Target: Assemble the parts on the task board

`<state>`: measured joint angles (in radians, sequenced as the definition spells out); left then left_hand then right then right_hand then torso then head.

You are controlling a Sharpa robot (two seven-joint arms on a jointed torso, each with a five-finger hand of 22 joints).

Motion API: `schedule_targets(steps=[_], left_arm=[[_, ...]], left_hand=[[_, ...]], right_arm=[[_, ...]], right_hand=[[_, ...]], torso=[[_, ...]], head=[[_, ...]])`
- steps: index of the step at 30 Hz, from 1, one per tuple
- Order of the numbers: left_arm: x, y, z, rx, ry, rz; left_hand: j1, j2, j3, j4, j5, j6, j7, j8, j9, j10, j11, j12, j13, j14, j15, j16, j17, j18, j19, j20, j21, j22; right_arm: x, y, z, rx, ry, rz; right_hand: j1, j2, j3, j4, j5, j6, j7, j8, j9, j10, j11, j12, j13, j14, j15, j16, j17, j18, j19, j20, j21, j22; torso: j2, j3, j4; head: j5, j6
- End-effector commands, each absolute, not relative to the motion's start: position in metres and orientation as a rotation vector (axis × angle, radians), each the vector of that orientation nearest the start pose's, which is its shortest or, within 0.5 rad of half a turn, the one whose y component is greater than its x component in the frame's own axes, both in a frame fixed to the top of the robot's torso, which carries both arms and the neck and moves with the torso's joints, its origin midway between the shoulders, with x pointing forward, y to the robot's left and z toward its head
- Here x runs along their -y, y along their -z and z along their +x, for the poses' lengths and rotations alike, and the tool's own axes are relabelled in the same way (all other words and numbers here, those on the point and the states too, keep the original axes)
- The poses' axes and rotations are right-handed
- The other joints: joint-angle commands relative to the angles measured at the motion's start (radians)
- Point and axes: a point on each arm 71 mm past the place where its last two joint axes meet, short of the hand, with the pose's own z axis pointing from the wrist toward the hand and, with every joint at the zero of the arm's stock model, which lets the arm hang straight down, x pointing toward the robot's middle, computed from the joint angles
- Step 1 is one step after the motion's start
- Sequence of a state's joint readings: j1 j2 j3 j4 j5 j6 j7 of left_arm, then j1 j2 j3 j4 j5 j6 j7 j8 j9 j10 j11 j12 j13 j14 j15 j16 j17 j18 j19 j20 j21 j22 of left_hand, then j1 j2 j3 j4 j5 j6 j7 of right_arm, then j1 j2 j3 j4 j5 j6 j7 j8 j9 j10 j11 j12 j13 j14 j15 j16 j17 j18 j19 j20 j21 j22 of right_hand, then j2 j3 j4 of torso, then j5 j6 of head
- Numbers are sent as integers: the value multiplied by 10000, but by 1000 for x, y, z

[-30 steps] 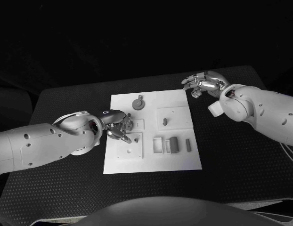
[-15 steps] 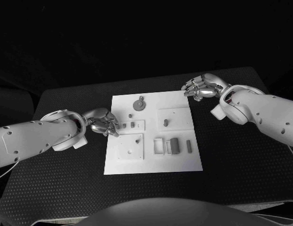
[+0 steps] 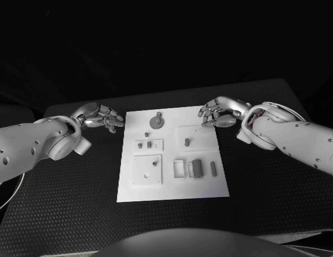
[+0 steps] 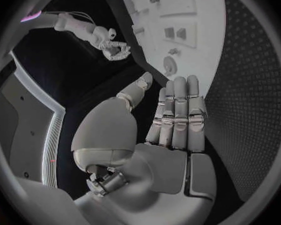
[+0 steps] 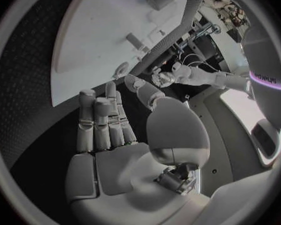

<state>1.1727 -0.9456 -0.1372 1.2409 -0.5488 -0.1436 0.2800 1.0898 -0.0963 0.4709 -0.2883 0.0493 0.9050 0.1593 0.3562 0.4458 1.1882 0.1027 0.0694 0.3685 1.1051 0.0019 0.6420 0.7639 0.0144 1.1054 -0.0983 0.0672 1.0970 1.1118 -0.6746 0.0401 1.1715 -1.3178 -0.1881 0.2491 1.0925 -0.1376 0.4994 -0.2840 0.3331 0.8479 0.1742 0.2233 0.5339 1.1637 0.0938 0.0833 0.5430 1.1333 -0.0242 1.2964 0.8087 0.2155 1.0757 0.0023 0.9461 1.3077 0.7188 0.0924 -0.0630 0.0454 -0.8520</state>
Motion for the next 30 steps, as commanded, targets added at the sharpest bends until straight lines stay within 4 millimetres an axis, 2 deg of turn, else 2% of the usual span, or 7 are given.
schedule_targets(steps=[1, 5, 9, 15, 23, 30], left_arm=[[-346, 235, 501, -16043, 10925, -8518], [-347, 235, 503, -15859, 10972, -8819], [-346, 235, 503, -15872, 10996, -8809], [-344, 235, 504, -15902, 11047, -8791], [-339, 235, 505, -15999, 11159, -8773], [-336, 235, 506, -16042, 11208, -8762]], left_hand=[[-161, -54, -103, -19, 21, -184, 35, -108, -36, -165, 67, -56, -91, -73, 35, -118, -38, -97, -148, 25, -23, -73], [-256, -144, -182, -16, 19, -411, 135, -203, -90, -290, 118, -42, -193, -123, 89, -239, -66, -75, -248, 89, -17, -169], [-283, -138, -193, -10, 19, -444, 150, -209, -96, -315, 130, -35, -220, -142, 105, -272, -71, -73, -271, 108, -14, -197], [-308, -130, -201, -4, 21, -451, 155, -205, -97, -316, 133, -27, -232, -144, 110, -285, -70, -71, -278, 116, -9, -212], [-338, -122, -212, -1, 21, -456, 157, -198, -97, -313, 134, -17, -245, -146, 114, -298, -67, -66, -279, 121, -2, -228], [-354, -116, -217, 0, 21, -457, 157, -193, -96, -313, 135, -13, -252, -147, 115, -305, -65, -64, -279, 124, 1, -236]], right_arm=[[195, 228, 521, -16845, -7606, -3393], [184, 232, 515, -16820, -7176, -4295], [175, 237, 507, -16954, -6819, -5099], [162, 240, 497, -16965, -6507, -5832], [150, 241, 493, -16791, -6277, -6291], [143, 243, 493, -16842, -6230, -6438]], right_hand=[[-120, -74, -176, -1, -17, -375, 267, -78, -44, -128, 28, -50, -21, 0, 92, -63, -13, 463, -21, -28, -54, 108], [-202, -248, -382, -4, -11, -445, 287, -91, -65, -174, 52, -60, -34, -8, 116, -59, -23, 463, -16, -36, -88, 93], [-257, -409, -506, 19, -1, -537, 261, -116, -90, -191, 45, -56, -40, -11, 110, -62, -36, 463, 0, -43, -124, 73], [-303, -562, -550, 86, 11, -593, 183, -112, -101, -189, 22, -42, -40, -28, 90, -82, -57, 463, 8, -43, -176, 45], [-314, -632, -541, 152, 15, -618, 108, -91, -102, -180, -3, -24, -35, -27, 66, -87, -71, 463, 30, -46, -207, 28], [-249, -579, -504, 183, 16, -560, 64, -22, -82, -139, -32, 14, -17, -2, 36, -76, -80, 463, 76, -67, -218, 21]], torso=[[5, -2, 1], [2, 6, -5], [3, 10, 13], [5, 3, 8], [7, -9, 17], [7, -10, 22]], head=[[47, 16], [81, 21], [108, 9], [127, 11], [157, -5], [169, -14]])
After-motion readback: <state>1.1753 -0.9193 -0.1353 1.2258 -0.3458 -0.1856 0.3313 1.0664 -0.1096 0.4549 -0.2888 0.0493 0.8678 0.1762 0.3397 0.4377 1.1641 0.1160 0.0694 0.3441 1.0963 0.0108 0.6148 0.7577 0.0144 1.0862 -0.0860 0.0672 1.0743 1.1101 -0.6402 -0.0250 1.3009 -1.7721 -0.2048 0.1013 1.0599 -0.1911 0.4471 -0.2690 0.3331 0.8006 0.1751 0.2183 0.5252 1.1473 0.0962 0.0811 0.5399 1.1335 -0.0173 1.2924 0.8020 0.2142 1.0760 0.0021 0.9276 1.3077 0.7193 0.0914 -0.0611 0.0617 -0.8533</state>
